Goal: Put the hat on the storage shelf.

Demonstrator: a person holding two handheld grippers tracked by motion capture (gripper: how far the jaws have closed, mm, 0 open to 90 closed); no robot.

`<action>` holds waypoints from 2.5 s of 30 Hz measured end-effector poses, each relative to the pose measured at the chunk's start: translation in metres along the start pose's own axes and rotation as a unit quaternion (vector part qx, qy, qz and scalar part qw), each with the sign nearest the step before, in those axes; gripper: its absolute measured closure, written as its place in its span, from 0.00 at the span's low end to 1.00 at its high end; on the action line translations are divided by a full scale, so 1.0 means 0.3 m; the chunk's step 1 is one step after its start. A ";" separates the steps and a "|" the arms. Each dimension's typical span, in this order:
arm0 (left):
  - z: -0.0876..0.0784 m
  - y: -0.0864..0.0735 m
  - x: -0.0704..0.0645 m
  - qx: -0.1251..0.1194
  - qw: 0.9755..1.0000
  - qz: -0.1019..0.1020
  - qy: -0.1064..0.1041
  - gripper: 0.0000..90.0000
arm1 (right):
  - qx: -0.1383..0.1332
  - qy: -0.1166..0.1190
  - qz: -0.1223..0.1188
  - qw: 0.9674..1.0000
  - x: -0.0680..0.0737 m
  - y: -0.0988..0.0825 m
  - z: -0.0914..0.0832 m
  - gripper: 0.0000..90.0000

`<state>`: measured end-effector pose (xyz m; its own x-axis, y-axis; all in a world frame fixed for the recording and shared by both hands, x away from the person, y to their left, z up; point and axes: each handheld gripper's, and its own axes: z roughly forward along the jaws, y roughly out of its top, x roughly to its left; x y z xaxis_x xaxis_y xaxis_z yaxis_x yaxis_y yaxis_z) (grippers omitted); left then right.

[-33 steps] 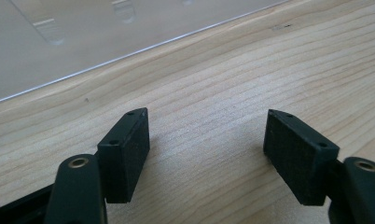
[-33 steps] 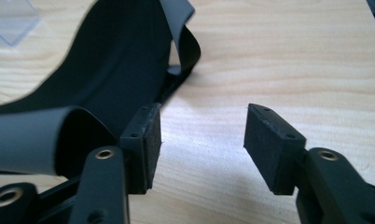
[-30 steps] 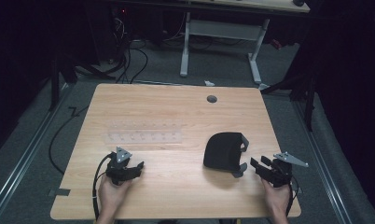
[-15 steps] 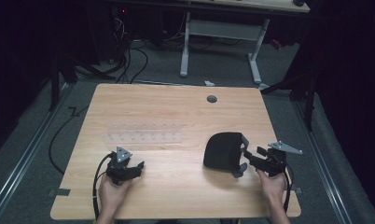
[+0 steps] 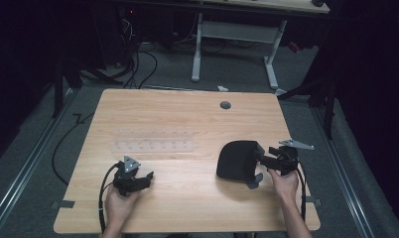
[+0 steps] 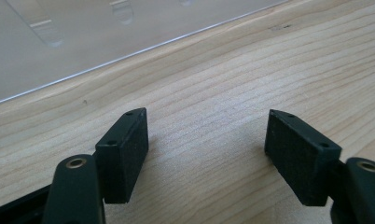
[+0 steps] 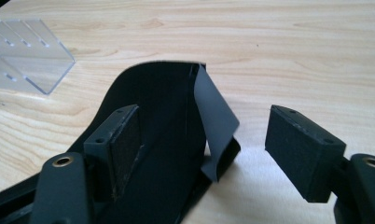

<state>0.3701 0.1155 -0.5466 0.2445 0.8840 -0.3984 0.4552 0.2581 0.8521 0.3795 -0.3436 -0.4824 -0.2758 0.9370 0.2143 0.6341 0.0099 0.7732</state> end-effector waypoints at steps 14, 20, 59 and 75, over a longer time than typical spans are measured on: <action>0.001 0.000 -0.001 0.000 1.000 0.001 0.000 0.33 | 0.046 0.048 -0.004 0.998 -0.024 0.058 0.095 0.24; 0.002 0.000 -0.002 -0.001 1.000 0.000 0.000 0.33 | 0.068 0.068 -0.015 0.995 -0.020 0.068 0.141 0.23; 0.005 0.001 -0.002 -0.003 1.000 0.000 -0.002 0.35 | 0.066 0.215 -0.074 0.972 -0.003 0.038 0.105 0.95; 0.006 -0.002 -0.006 0.004 1.000 0.007 -0.008 0.33 | 0.019 0.222 -0.004 0.975 0.018 -0.008 -0.023 0.96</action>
<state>0.3709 0.1129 -0.5469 0.2636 0.8814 -0.3919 0.4585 0.2430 0.8548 0.3715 -0.3411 -0.4788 -0.5618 0.6933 0.4514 0.6537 0.0377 0.7558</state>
